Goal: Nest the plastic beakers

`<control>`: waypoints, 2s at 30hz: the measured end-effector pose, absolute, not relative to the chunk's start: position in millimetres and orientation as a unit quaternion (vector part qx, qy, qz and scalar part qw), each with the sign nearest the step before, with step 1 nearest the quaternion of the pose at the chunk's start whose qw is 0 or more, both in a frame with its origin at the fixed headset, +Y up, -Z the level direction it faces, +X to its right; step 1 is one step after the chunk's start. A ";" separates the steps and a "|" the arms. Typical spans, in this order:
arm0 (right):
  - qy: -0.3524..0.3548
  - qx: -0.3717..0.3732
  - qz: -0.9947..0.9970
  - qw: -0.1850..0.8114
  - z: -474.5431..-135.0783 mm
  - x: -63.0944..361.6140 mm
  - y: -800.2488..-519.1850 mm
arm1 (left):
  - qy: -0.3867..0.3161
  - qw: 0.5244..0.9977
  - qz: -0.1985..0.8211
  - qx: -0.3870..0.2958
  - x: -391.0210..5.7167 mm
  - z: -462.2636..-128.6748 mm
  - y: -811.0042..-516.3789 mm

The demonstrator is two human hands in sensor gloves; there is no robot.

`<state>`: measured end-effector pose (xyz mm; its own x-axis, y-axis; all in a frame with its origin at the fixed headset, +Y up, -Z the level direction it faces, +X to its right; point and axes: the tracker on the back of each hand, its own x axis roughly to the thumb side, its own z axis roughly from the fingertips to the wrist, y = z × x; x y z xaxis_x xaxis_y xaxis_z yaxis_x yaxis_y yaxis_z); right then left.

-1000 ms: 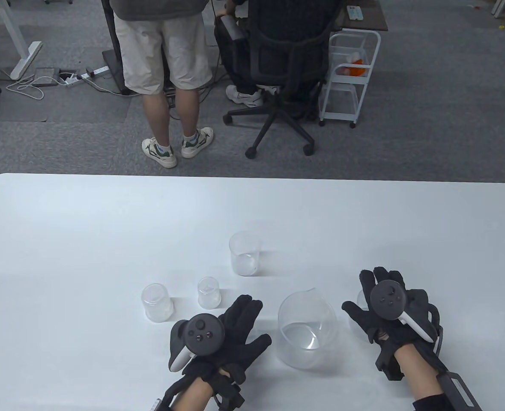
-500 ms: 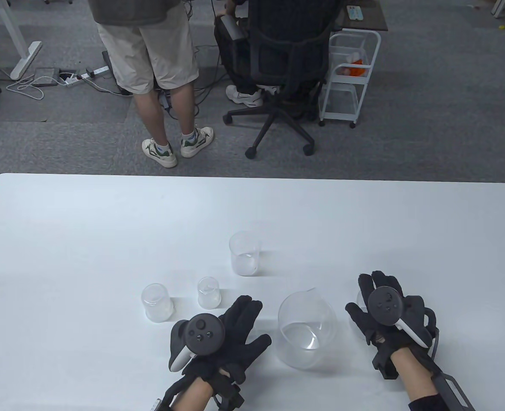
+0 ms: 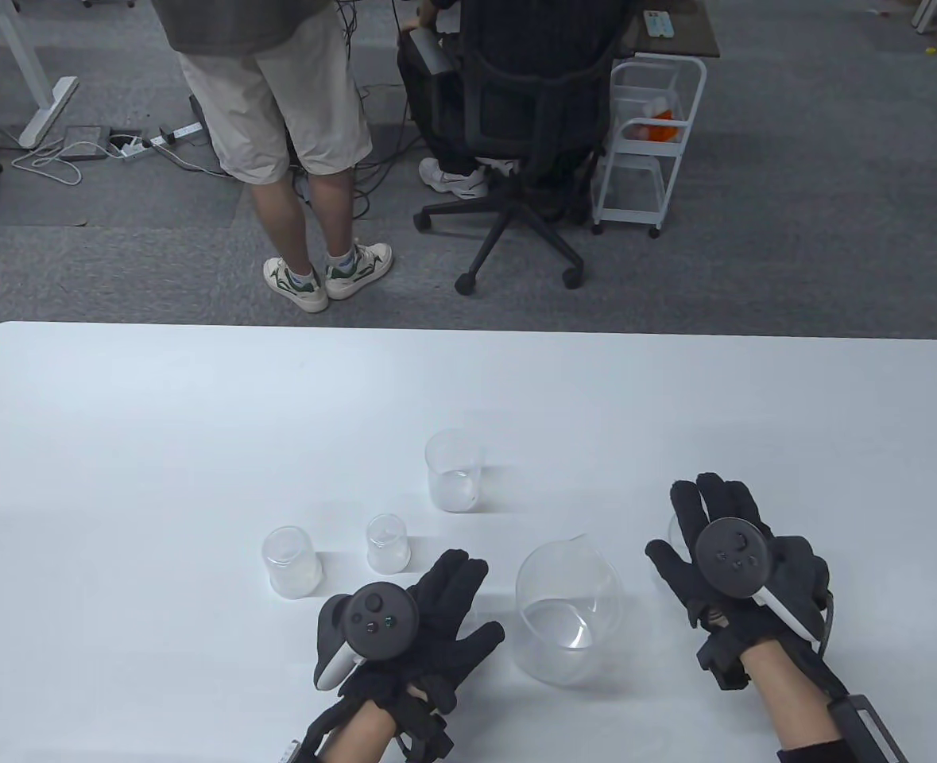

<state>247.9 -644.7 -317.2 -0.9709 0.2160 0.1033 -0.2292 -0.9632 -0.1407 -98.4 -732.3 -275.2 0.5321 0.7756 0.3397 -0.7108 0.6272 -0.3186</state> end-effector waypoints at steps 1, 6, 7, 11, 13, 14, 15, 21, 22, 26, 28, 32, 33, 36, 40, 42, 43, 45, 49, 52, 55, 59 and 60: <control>-0.083 0.050 0.989 0.114 -314.9 245.4 -636.8 | -0.230 0.872 0.426 -0.071 -98.3 -275.2 -732.3; -0.117 0.072 0.981 0.134 -303.6 233.0 -600.7 | -0.230 0.872 0.425 -0.072 -97.9 -275.2 -732.5; -0.123 0.081 0.979 0.137 -300.8 229.5 -593.1 | -0.230 0.873 0.424 -0.073 -97.9 -275.2 -732.5; -0.143 0.109 0.973 0.147 -291.6 217.3 -572.5 | -0.230 0.873 0.424 -0.073 -97.8 -275.1 -732.5; -0.149 0.125 0.968 0.157 -287.4 210.7 -566.0 | -0.230 0.873 0.424 -0.072 -97.8 -275.2 -732.5; -0.149 0.136 0.966 0.162 -284.3 205.4 -562.0 | -0.230 0.873 0.424 -0.073 -97.8 -275.2 -732.6; -0.150 0.144 0.964 0.165 -282.4 202.0 -560.5 | -0.230 0.873 0.424 -0.073 -97.7 -275.2 -732.7; -0.142 0.188 0.958 0.163 -273.2 177.7 -560.6 | -0.230 0.874 0.423 -0.075 -97.5 -275.1 -733.0; -0.138 0.197 0.957 0.160 -271.9 172.5 -563.7 | -0.230 0.874 0.422 -0.075 -97.5 -275.1 -733.0; -0.117 0.215 0.958 0.150 -271.4 159.1 -577.0 | -0.230 0.873 0.423 -0.076 -97.4 -275.0 -733.3; -0.108 0.220 0.958 0.148 -272.4 154.6 -584.1 | -0.230 0.873 0.423 -0.077 -97.3 -275.0 -733.4; -0.075 0.235 0.957 0.150 -275.5 145.1 -602.5 | -0.229 0.873 0.422 -0.078 -97.3 -275.2 -733.5; -0.069 0.236 0.958 0.148 -276.1 143.0 -607.2 | -0.229 0.874 0.422 -0.078 -97.3 -275.3 -733.6; -0.054 0.245 0.959 0.133 -277.7 135.8 -622.4 | -0.228 0.874 0.421 -0.079 -97.5 -275.4 -733.8; -0.039 0.251 0.961 0.110 -278.8 128.0 -640.5 | -0.228 0.874 0.421 -0.079 -97.7 -275.4 -733.8; -0.038 0.254 0.962 0.094 -279.0 125.3 -647.7 | -0.229 0.874 0.421 -0.080 -97.7 -275.5 -734.0; -0.039 0.255 0.962 0.092 -279.1 124.9 -649.4 | -0.229 0.875 0.420 -0.080 -97.7 -275.6 -734.1; -0.037 0.254 0.962 0.090 -279.5 124.6 -652.7 | -0.228 0.876 0.417 -0.081 -97.8 -276.1 -734.2; -0.037 0.251 0.962 0.096 -280.0 127.4 -656.5 | -0.225 0.878 0.414 -0.078 -98.5 -276.7 -733.3; -0.038 0.247 0.961 0.116 -279.7 131.5 -657.3 | -0.225 0.875 0.419 -0.088 -98.2 -276.3 -729.5; -0.056 0.241 0.960 0.135 -276.0 139.3 -651.9 | -0.217 0.880 0.415 -0.077 -98.6 -277.6 -720.4; -0.090 0.228 0.953 0.178 -269.2 158.2 -644.8 | -0.205 0.903 0.374 -0.055 -100.2 -284.8 -702.5; -0.101 0.221 0.950 0.197 -267.1 165.7 -643.7 | -0.199 0.910 0.361 -0.044 -100.5 -288.0 -696.8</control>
